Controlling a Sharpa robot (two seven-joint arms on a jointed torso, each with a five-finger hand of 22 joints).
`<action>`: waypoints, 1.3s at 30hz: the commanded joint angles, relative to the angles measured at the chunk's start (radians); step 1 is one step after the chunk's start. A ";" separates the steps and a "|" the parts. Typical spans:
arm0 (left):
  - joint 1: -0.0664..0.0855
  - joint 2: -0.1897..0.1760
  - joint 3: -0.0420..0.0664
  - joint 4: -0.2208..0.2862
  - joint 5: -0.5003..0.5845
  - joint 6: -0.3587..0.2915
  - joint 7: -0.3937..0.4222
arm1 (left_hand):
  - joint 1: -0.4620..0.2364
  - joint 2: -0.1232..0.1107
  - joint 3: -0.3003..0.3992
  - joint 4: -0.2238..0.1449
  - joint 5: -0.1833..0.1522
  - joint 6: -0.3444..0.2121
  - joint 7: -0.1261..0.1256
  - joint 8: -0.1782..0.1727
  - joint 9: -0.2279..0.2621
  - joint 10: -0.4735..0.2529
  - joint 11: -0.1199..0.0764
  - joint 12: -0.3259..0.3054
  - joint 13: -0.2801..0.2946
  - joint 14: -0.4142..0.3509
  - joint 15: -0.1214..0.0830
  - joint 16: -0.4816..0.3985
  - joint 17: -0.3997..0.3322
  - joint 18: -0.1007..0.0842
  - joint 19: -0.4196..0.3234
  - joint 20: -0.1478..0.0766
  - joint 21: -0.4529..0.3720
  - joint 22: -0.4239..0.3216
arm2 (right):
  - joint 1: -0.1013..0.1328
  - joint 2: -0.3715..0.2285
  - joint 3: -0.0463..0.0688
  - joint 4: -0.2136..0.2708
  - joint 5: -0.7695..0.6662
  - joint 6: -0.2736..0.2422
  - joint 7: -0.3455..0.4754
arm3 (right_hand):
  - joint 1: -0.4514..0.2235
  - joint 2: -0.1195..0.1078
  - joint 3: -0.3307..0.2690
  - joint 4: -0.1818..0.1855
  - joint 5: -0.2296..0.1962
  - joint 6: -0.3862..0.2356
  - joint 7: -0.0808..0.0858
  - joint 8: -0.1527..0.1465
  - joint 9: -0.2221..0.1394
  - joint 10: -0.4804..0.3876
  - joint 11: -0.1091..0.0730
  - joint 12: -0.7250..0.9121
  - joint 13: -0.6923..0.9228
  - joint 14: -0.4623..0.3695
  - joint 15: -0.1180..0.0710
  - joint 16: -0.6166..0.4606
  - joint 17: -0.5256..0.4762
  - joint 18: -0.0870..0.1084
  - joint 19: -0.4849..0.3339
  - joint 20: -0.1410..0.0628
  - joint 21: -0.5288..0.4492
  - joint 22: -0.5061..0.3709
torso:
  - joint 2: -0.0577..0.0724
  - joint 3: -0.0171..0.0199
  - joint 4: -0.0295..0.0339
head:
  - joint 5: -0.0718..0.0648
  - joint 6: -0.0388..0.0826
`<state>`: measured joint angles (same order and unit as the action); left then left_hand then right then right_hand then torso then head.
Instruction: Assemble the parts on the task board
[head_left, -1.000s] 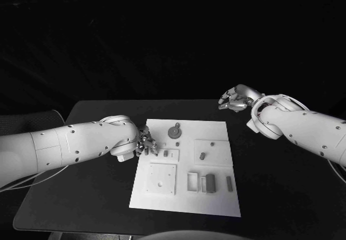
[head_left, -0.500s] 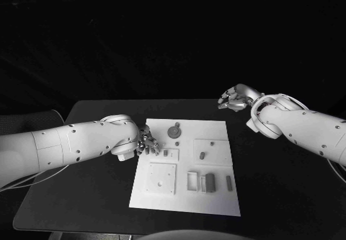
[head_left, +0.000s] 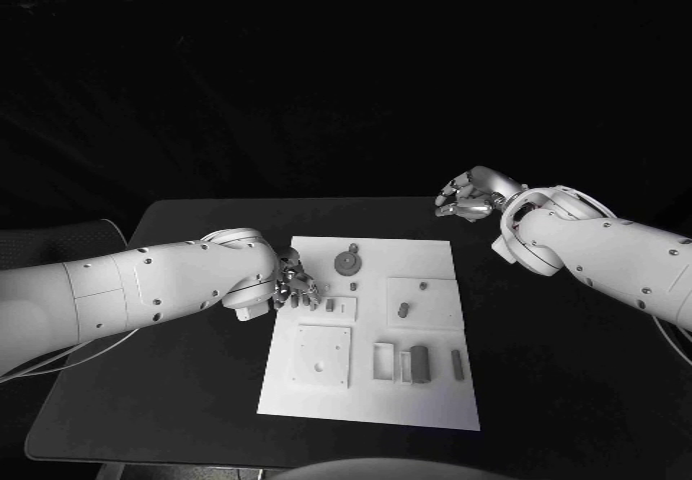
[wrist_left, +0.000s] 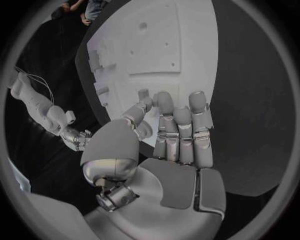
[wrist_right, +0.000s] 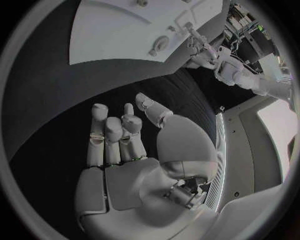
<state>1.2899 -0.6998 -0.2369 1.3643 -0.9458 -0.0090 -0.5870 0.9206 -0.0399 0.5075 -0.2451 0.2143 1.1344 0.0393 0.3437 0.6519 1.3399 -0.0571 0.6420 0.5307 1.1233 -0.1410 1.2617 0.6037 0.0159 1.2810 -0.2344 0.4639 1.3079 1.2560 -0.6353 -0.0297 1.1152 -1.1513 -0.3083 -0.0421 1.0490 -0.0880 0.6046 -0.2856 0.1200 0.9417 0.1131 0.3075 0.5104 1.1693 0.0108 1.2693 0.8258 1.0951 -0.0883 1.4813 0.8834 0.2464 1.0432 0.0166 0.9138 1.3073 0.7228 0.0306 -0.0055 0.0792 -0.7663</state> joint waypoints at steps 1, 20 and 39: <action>-0.002 0.002 -0.001 0.000 -0.005 0.020 0.011 | 0.043 0.016 0.014 -0.020 0.007 0.008 0.005 -0.009 0.003 -0.004 -0.004 0.005 0.001 -0.006 -0.003 0.004 -0.001 0.013 -0.008 -0.004 0.006 0.022 | 0.000 0.000 0.000 0.002 -0.004 0.011 0.006 | -0.008 -0.001 0.001 0.002 0.003 -0.002 0.008 -0.005 0.001 -0.007 -0.003 -0.007 0.002 -0.003 -0.007 -0.003 -0.002 0.015 0.002 0.004 -0.004 0.014 | 0.000 -0.0006 0.0007 | 0.000 -0.001; -0.002 0.003 -0.001 0.002 -0.032 0.002 0.015 | 0.082 0.021 0.035 -0.040 0.016 0.015 0.003 -0.009 0.009 0.000 -0.006 0.013 0.004 -0.002 -0.003 0.011 -0.001 0.012 -0.006 -0.004 0.016 0.023 | 0.000 0.001 0.000 0.001 -0.004 0.011 0.007 | -0.009 -0.001 0.001 0.002 0.002 -0.002 0.008 -0.005 0.002 -0.007 -0.003 -0.007 0.002 -0.003 -0.007 -0.003 -0.002 0.015 0.002 0.004 -0.004 0.014 | 0.000 -0.0005 0.0008 | 0.000 -0.002; -0.002 0.002 0.000 -0.001 -0.032 0.001 0.008 | 0.075 0.020 0.026 -0.040 0.121 0.039 -0.007 -0.004 0.026 0.010 -0.017 0.049 0.023 0.007 -0.010 0.048 0.011 0.015 0.001 -0.011 0.059 0.025 | 0.000 0.001 0.000 0.001 -0.004 0.012 0.007 | -0.009 -0.001 0.001 0.002 0.002 -0.002 0.008 -0.005 0.003 -0.007 -0.003 -0.007 0.002 -0.003 -0.007 -0.003 -0.002 0.015 0.002 0.004 -0.005 0.014 | 0.000 0.0003 0.0008 | 0.000 -0.004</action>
<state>1.2886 -0.7000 -0.2377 1.3623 -0.9762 -0.0038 -0.5866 0.9622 -0.0563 0.5283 -0.2769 0.3329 1.1478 0.0259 0.3360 0.6642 1.3507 -0.0698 0.6885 0.5525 1.1292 -0.1427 1.3059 0.6130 0.0150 1.2813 -0.2411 0.5186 1.3074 1.2560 -0.6349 -0.0295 1.1149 -1.1511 -0.3077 -0.0418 1.0490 -0.0880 0.6045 -0.2856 0.1200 0.9417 0.1131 0.3075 0.5119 1.1711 0.0090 1.2693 0.8265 1.0910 -0.0884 1.4813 0.8827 0.2461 1.0432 0.0166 0.9138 1.3073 0.7223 0.0306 -0.0046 0.0793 -0.7695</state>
